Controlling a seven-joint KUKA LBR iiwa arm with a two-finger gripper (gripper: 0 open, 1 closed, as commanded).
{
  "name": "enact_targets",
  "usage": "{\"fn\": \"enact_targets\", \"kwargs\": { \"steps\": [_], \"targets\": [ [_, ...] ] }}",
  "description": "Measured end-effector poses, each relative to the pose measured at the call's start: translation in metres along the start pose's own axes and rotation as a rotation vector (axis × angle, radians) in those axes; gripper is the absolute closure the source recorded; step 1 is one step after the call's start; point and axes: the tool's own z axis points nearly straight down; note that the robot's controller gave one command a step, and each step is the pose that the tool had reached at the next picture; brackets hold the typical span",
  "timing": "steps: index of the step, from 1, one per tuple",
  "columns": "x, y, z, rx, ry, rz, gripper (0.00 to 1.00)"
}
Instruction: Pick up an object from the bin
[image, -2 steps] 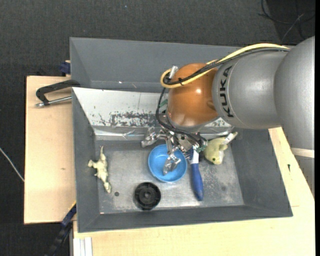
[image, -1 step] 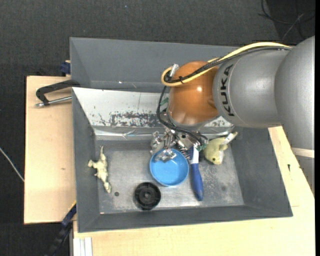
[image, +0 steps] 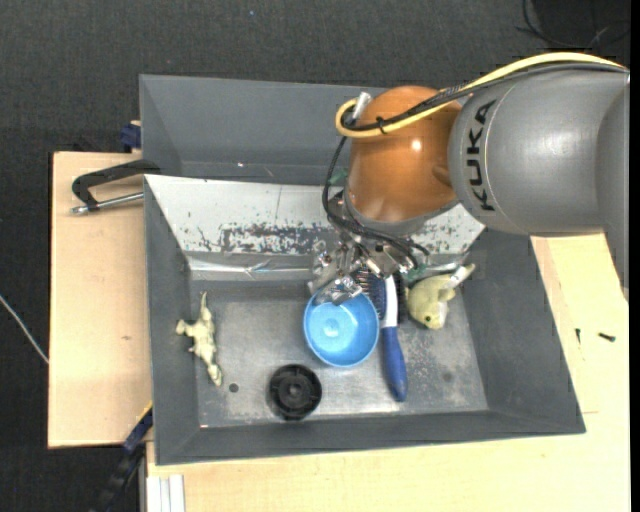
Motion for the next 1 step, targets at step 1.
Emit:
{"fn": "enact_targets", "kwargs": {
  "steps": [1],
  "targets": [
    [-0.0036, -0.0002, -0.0434, 0.000, 0.001, 0.001, 1.00]
  ]
}}
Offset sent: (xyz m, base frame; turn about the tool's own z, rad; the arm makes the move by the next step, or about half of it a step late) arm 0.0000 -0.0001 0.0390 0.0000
